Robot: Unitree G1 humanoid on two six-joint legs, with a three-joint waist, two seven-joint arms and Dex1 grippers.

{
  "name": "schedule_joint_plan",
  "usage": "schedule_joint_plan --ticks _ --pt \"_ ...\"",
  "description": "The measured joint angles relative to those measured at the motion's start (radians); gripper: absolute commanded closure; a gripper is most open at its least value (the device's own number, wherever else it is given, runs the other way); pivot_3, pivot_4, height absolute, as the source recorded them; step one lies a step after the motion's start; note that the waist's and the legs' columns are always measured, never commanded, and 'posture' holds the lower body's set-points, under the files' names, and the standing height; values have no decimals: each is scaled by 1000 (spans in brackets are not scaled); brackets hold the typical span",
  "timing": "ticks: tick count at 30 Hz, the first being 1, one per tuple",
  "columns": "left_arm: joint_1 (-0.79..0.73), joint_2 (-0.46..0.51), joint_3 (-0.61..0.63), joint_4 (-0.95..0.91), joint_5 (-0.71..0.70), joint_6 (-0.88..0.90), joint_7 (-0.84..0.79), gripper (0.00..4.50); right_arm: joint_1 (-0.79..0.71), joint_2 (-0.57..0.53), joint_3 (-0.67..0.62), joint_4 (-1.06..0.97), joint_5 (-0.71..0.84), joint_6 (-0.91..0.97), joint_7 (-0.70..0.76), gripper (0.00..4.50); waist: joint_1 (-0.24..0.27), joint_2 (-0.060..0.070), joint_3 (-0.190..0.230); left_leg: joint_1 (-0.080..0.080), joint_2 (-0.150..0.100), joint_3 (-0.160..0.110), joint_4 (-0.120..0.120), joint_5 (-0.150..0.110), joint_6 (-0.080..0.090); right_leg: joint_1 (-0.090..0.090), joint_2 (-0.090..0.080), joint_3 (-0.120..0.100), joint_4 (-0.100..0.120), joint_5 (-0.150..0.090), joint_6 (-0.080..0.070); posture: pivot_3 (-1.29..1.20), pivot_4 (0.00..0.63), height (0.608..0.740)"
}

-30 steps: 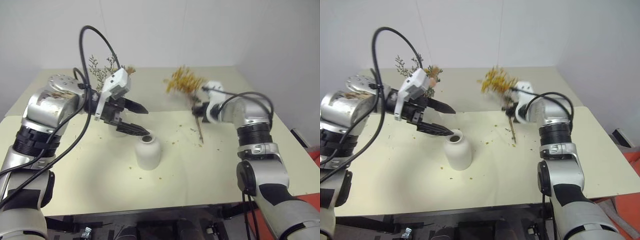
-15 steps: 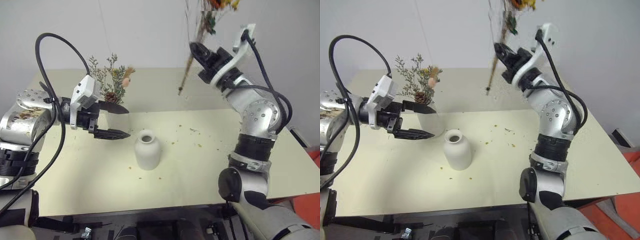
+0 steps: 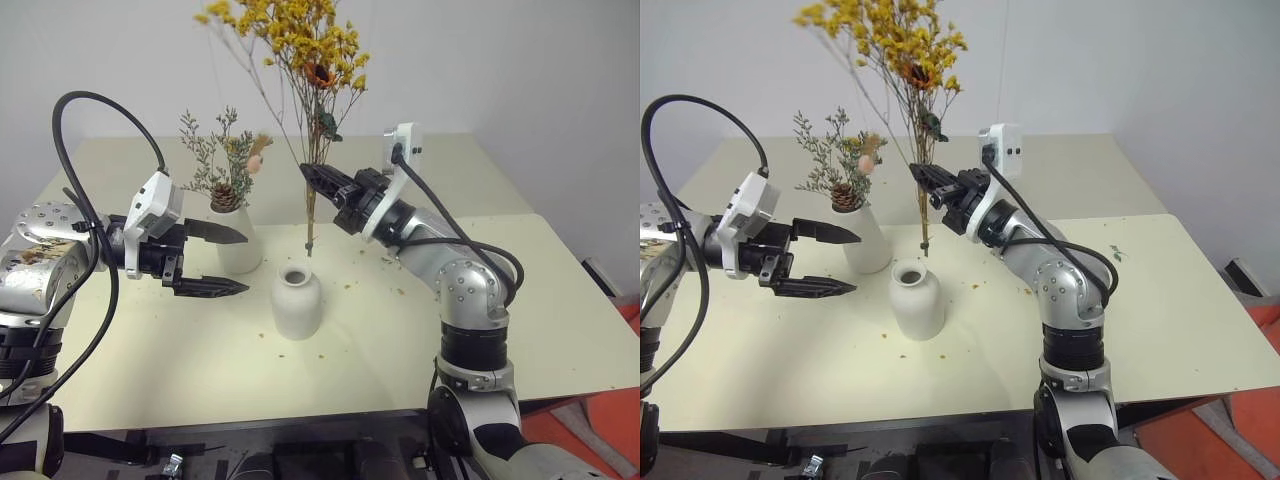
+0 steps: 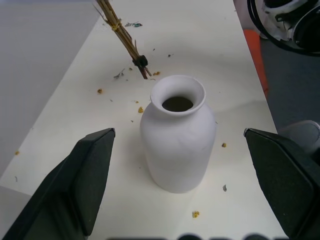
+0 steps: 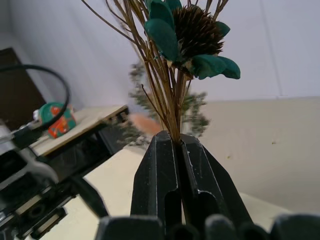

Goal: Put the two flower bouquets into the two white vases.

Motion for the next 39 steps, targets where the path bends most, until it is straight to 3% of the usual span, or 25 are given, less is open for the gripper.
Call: schedule_joint_plan --ticks 15,30,39 --pt "-22 -7 -26 4 2 -7 -25 0 43 -46 15 -64 103 -46 166 4434 2 0 0 0 0 0 0 0 0 0 0 0 0 -1 1 0 150 740" --pt "-32 -24 -45 6 3 -16 -33 0 114 -56 121 37 18 -157 260 4434 2 0 0 0 0 0 0 0 0 0 0 0 0 -1 1 0 150 740" --pt "-32 -25 -48 7 4 -17 -34 0 118 -127 152 55 0 -164 395 4434 3 0 0 0 0 0 0 0 0 0 0 0 0 -1 2 0 150 740"
